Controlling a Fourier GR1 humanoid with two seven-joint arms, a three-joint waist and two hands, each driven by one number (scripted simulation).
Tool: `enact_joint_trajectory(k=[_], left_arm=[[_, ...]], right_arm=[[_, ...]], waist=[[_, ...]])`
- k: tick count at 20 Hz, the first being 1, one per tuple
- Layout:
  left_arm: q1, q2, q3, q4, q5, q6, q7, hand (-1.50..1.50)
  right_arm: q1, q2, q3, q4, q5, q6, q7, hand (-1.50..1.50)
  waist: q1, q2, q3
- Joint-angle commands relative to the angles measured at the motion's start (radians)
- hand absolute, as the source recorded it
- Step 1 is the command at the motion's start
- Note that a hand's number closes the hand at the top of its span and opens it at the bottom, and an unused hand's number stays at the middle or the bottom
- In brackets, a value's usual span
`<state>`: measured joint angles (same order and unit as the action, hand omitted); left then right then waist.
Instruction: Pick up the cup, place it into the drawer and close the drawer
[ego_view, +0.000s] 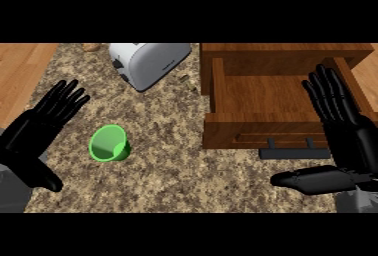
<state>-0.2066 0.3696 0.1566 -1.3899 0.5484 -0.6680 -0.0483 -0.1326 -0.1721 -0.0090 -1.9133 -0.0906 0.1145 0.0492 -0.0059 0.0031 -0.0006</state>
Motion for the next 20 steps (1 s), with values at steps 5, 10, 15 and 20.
enact_joint_trajectory(k=[5,10,15,20], left_arm=[[-0.058,-0.018,0.007,0.334,-0.271,-0.062,-0.256,-1.5],[-0.175,0.012,0.017,0.605,-0.422,-0.044,-0.444,-1.5],[-0.24,0.01,-0.006,0.804,-0.517,-0.012,-0.58,-1.5],[-0.294,0.008,-0.028,0.988,-0.592,0.038,-0.716,-1.5]], right_arm=[[-0.096,-0.002,-0.032,0.024,-0.01,-0.002,0.046,-1.5],[-0.083,-0.015,-0.05,0.057,-0.005,0.026,-0.002,-1.5],[-0.114,-0.007,-0.055,0.037,-0.023,0.027,0.042,-1.5],[-0.113,-0.018,-0.073,0.057,-0.02,0.042,0.016,-1.5]], waist=[[0.0,0.0,0.0],[-0.007,0.002,-0.001],[-0.008,0.001,-0.001],[-0.014,0.004,-0.002]])
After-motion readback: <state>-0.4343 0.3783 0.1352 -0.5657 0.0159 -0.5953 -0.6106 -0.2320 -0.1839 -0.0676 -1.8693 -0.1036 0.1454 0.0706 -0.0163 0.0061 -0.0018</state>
